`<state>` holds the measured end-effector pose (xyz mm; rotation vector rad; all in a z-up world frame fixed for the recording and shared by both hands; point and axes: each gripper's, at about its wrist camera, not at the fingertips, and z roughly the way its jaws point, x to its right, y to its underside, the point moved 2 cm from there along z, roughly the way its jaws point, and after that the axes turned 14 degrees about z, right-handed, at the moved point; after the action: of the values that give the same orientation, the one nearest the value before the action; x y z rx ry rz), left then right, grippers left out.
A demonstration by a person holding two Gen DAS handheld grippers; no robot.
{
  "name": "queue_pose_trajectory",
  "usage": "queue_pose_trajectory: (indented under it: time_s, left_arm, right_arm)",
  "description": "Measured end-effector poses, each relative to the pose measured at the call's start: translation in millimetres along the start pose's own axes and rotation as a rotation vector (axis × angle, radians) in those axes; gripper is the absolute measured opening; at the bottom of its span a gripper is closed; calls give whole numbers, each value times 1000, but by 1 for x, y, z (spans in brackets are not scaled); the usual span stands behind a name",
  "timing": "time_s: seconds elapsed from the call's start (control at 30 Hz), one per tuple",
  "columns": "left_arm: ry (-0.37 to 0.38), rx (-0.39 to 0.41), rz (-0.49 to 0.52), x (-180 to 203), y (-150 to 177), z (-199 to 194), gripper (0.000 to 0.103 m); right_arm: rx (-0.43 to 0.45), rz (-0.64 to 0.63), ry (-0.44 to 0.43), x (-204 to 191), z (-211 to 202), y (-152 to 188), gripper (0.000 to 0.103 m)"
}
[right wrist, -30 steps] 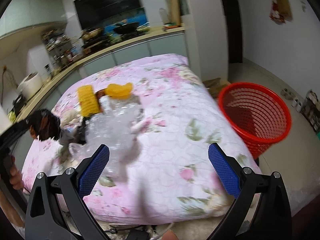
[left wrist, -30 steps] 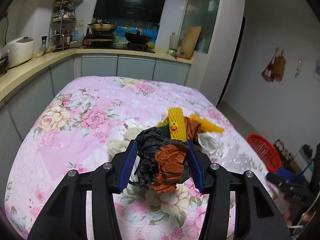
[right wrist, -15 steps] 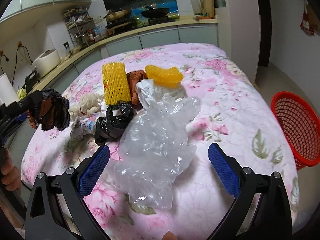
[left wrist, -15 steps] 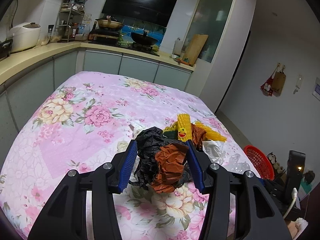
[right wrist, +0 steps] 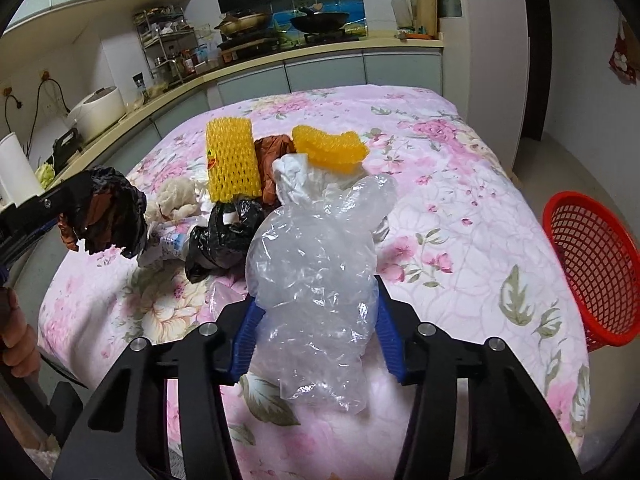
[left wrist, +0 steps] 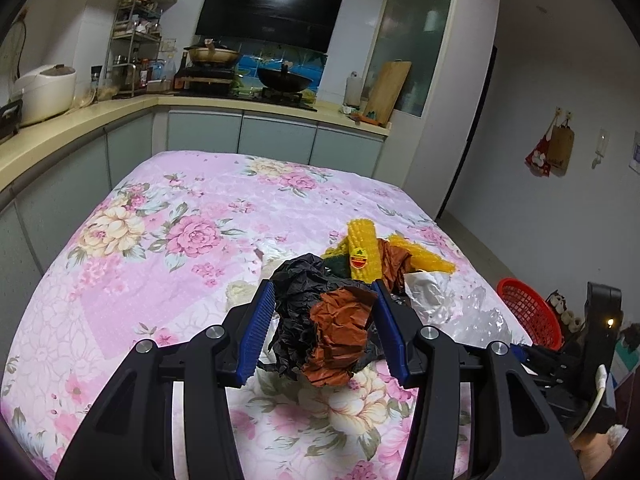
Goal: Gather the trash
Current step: 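Carry both held bags to the red basket and open both tools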
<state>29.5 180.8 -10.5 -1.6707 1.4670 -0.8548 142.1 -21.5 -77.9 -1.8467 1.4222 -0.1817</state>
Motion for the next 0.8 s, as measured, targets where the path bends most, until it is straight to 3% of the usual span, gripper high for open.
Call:
queue_pose_trajectory:
  time_s: [0.37, 0.8]
  left_arm:
    - [29, 35, 41, 23, -6, -4, 48]
    - [107, 106, 57, 48, -40, -7, 48]
  right_arm:
    - [103, 20, -21, 15, -40, -26, 49]
    - [228, 62, -12, 48, -77, -61, 49]
